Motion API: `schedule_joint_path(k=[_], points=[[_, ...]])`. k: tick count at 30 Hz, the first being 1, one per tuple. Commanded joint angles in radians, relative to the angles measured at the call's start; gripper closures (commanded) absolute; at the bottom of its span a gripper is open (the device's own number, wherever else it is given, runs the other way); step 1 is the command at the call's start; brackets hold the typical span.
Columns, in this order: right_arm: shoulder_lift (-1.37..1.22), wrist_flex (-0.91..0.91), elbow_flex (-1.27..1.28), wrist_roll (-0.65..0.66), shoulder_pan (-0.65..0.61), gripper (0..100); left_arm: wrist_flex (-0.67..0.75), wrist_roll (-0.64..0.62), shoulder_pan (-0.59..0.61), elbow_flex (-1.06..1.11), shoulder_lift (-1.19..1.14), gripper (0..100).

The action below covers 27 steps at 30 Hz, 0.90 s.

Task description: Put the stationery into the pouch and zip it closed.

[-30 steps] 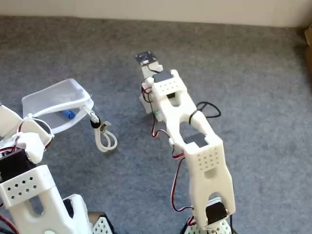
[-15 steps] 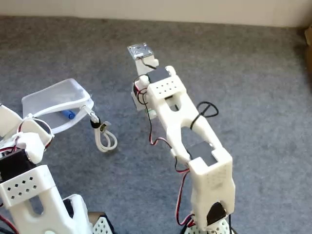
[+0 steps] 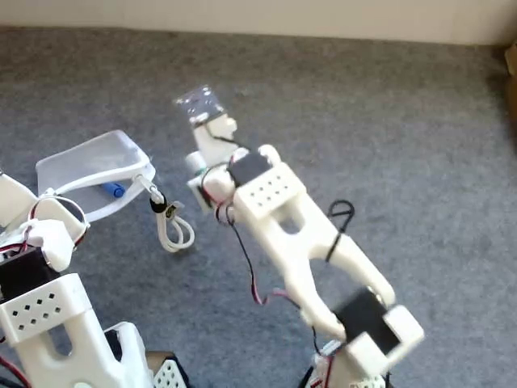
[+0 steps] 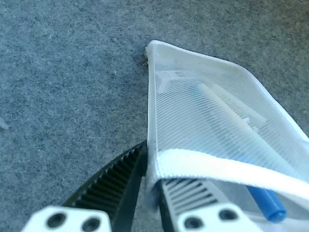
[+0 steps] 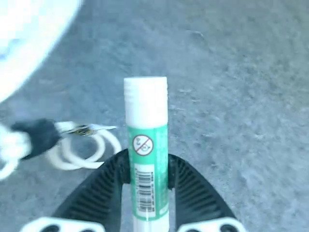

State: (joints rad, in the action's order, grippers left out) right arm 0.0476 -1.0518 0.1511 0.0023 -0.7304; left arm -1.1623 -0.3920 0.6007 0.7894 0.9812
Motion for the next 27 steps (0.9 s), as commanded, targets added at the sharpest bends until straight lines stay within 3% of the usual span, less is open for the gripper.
schedule_joint_path(k=[1, 7, 20, 27], points=[[0.179, 0.094, 0.079, -0.011, -0.044, 99.5, 0.028, -0.006, 0.010, -0.008, 0.008, 99], [0.397, 0.337, 0.331, -0.011, -0.068, 99.5, 0.025, -0.006, -0.001, -0.008, 0.008, 99], [0.883, 0.937, 0.881, -0.011, -0.070, 99.5, 0.020, 0.012, -0.219, -0.038, 0.008, 99], [1.053, 1.184, 1.081, -0.009, -0.189, 99.5, 0.020, 0.044, -0.344, -0.054, 0.008, 99]])
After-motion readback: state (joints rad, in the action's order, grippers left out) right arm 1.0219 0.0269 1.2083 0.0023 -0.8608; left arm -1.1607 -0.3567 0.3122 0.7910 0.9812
